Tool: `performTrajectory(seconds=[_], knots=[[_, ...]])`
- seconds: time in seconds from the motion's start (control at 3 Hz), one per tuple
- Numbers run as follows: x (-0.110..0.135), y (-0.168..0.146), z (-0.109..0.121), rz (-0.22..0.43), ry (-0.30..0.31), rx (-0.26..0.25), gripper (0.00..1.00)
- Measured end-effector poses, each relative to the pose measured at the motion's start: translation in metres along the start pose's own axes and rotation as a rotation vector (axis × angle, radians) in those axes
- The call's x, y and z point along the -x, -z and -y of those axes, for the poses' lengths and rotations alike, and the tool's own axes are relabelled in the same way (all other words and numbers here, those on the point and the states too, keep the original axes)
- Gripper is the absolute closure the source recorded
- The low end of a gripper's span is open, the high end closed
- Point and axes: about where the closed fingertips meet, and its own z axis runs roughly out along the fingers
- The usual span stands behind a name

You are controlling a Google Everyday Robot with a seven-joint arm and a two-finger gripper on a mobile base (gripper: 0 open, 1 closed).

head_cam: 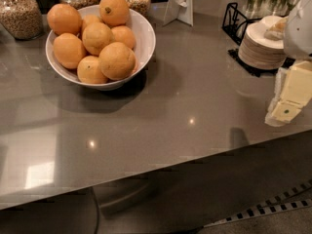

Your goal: Pick orange from white bowl

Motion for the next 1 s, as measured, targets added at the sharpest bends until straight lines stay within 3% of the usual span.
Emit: performTrajectory(seconds=[0.33, 0.67, 1.0], knots=[[0.000, 0.000, 0.000, 0.000, 0.000, 0.000, 0.00], [0.022, -0.003, 0.008, 0.070, -0.001, -0.033, 0.00], [0.070, -0.005, 0.023, 0.188, 0.008, -0.079, 0.00]])
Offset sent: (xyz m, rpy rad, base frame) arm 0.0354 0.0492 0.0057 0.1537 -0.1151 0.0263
